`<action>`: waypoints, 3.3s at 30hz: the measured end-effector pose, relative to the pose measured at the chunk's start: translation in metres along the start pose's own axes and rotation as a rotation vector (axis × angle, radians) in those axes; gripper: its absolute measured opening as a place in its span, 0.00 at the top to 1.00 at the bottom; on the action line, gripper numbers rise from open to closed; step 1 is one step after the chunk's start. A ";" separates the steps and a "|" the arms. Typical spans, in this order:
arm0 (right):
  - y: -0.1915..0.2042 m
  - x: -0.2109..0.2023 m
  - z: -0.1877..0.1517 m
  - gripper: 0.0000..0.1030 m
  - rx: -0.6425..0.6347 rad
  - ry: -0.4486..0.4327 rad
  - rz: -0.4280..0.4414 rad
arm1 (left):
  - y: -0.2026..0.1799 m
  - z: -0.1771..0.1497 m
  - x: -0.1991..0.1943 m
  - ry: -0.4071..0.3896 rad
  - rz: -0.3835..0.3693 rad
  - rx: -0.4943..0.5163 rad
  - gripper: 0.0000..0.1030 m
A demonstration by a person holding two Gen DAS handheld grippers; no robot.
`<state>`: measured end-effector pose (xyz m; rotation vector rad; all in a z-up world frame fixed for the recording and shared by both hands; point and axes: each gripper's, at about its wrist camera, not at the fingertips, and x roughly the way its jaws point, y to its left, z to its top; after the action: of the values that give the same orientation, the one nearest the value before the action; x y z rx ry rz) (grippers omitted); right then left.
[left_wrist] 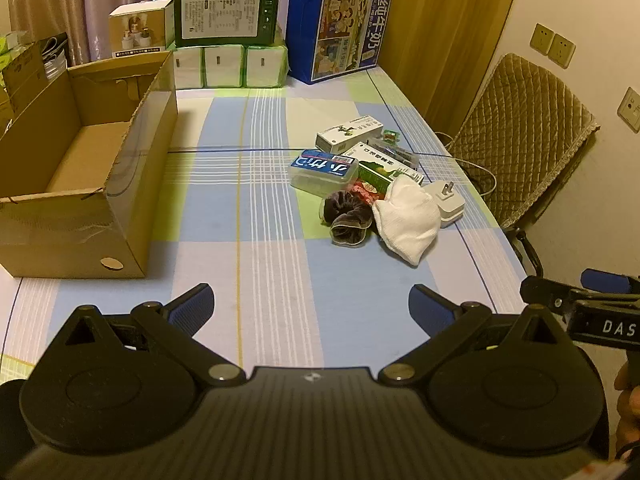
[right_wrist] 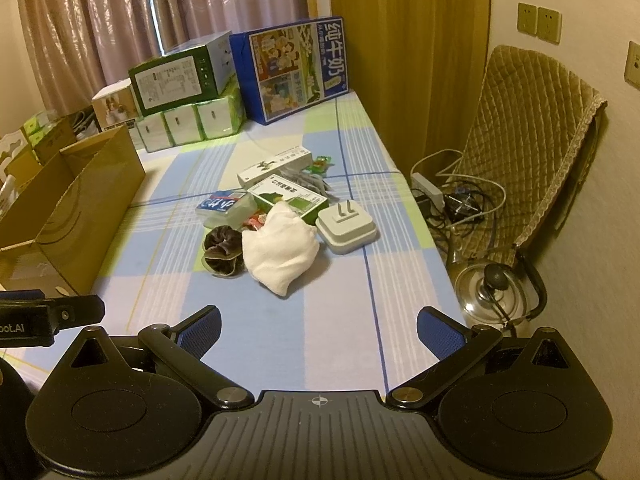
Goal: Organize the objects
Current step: 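Move both tools toward the scrunchie and white towel on the table, then grasp the brown scrunchie with the left tool while the right tool grasps the white towel, then carry scrunchie and towel into the cardboard box and open both tools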
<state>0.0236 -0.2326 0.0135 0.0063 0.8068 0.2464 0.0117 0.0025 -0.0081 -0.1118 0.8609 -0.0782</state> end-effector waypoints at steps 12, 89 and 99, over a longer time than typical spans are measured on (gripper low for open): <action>0.000 0.005 0.001 0.02 0.004 0.006 0.002 | -0.001 0.001 0.005 0.002 -0.007 0.015 0.01; 0.010 0.118 0.034 0.84 0.072 0.065 0.127 | 0.002 0.034 0.125 0.047 -0.205 0.304 0.85; 0.065 0.047 0.062 0.84 -0.002 -0.044 0.231 | 0.028 0.055 0.032 -0.069 -0.124 0.256 0.85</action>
<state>0.0853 -0.1537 0.0290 0.1030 0.7619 0.4636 0.0749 0.0301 -0.0001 0.0714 0.7680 -0.2981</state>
